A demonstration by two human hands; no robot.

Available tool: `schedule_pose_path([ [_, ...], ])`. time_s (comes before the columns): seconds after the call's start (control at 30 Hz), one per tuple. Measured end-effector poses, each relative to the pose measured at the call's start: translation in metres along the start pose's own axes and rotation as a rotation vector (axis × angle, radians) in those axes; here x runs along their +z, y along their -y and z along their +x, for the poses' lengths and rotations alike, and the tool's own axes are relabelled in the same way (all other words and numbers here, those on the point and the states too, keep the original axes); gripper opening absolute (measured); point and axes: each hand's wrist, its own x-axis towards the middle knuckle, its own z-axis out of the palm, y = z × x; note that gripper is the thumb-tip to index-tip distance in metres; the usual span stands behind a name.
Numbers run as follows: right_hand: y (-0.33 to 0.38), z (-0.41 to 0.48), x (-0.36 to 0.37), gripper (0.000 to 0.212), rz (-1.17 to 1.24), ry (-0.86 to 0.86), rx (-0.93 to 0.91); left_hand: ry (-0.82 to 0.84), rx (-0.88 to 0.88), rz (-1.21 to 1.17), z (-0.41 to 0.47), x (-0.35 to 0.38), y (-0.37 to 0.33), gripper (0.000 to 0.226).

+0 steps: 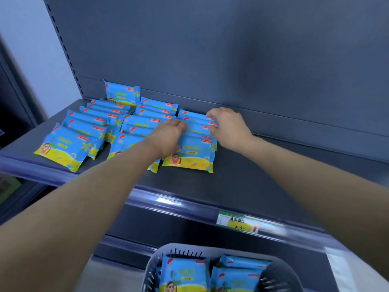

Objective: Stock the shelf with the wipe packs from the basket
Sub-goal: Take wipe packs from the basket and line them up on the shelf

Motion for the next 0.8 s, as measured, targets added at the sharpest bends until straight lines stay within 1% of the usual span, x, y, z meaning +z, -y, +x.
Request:
schedule_pose_path([
  [0.13,0.002,-0.021,-0.005,0.036,-0.086,-0.038,-0.056,-0.054,-0.002,0.117,-0.012,0.002,-0.009,0.054],
  [0.23,0.005,-0.038,-0.013,0.039,-0.125,-0.062,-0.083,-0.105,-0.001,0.114,-0.026,-0.002,-0.017,0.049],
  [0.33,0.008,-0.057,-0.025,0.037,-0.149,-0.105,-0.105,-0.206,0.032,0.058,-0.042,-0.015,-0.030,0.044],
  [0.43,0.013,-0.078,-0.043,0.036,-0.174,-0.171,-0.127,-0.327,0.076,0.035,-0.061,-0.036,-0.051,0.045],
  [0.6,0.018,-0.119,-0.082,0.043,-0.208,-0.245,-0.190,-0.524,0.152,0.099,-0.103,-0.075,-0.098,0.044],
  [0.8,0.021,-0.174,-0.138,0.045,-0.215,-0.372,-0.248,-0.645,0.161,0.157,-0.155,-0.119,-0.156,0.048],
])
